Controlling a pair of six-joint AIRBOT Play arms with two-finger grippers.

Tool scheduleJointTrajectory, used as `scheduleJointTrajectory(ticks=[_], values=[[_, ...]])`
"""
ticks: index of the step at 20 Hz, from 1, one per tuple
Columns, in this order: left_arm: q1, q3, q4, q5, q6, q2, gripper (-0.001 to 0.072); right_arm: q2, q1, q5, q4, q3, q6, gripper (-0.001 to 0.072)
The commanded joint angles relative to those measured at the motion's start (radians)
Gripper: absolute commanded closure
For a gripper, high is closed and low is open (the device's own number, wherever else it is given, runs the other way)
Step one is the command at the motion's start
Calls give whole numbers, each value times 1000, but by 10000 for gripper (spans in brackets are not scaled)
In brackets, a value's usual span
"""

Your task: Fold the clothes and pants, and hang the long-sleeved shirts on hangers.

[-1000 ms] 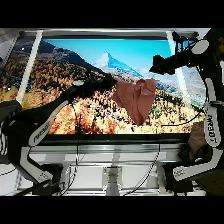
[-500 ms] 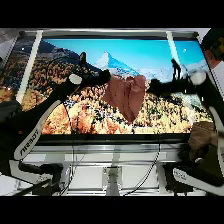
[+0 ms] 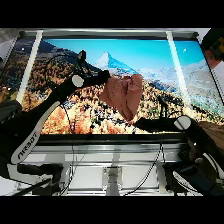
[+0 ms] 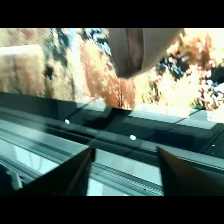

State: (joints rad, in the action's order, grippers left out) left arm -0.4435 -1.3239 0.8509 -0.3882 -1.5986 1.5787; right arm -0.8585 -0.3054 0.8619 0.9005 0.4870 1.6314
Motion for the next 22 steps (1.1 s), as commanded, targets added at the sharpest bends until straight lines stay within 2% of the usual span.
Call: scheduleJointTrajectory(ticks=[1, 2, 5, 6, 13, 19, 20, 21, 22], values=[[-17, -1, 17, 3, -18, -14, 695, -5, -149, -162, 125, -49, 60, 132], [-19, -1, 17, 3, -18, -20, 695, -26, -182, -241, 126, -48, 59, 79], [-26, -1, 16, 3, -18, -34, 694, -113, -208, -367, 152, -48, 59, 68], [-27, -1, 16, 3, -18, -38, 695, -148, -208, -391, 151, -48, 59, 15], [-39, -1, 16, 0, -18, -47, 694, -266, -208, -467, 155, 66, 59, 24], [-43, -1, 16, 0, -18, -47, 694, -289, -207, -409, 182, 80, 59, 29], [-43, -1, 16, 0, -18, -47, 693, -290, -207, -408, 188, 80, 59, 46], [-43, -1, 16, 0, -18, -47, 694, -290, -207, -402, 205, 80, 59, 110], [-43, -1, 16, 0, -18, -47, 693, -290, -205, -392, 213, 80, 60, 111]])
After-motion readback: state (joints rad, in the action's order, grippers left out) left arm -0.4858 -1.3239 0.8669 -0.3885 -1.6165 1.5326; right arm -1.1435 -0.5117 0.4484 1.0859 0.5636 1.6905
